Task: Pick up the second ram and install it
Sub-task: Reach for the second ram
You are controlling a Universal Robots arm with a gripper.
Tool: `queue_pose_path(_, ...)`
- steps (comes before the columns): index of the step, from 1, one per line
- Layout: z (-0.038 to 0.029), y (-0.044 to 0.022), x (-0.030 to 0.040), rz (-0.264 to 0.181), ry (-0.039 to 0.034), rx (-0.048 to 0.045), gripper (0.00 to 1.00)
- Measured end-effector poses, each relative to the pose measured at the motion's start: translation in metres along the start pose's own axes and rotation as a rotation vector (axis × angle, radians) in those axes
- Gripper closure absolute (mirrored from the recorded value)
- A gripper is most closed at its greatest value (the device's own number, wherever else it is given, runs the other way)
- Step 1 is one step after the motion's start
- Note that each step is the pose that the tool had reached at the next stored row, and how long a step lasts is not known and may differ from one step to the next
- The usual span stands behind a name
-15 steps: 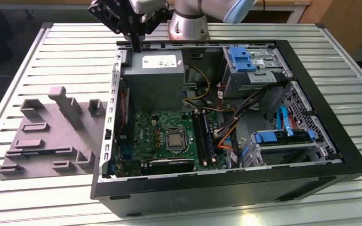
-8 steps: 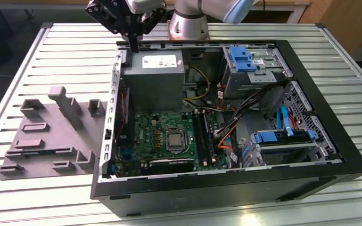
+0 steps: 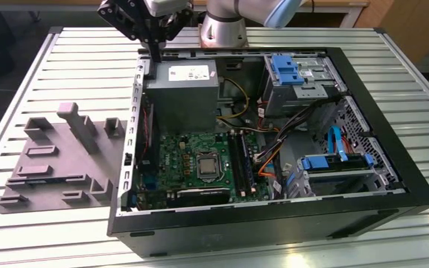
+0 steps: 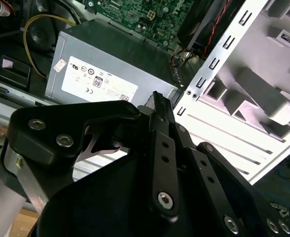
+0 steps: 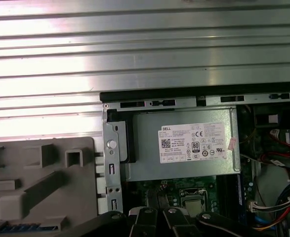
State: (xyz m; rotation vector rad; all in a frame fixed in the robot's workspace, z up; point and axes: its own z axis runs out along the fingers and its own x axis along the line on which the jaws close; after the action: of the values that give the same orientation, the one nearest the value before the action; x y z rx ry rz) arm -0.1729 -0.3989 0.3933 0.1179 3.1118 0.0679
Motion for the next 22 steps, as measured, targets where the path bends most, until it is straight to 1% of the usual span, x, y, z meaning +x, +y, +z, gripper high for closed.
queue_pose_path(22, -0.0004, -0.0010, 0.0137, 0.000, -0.0004, -0.0001, 0.89)
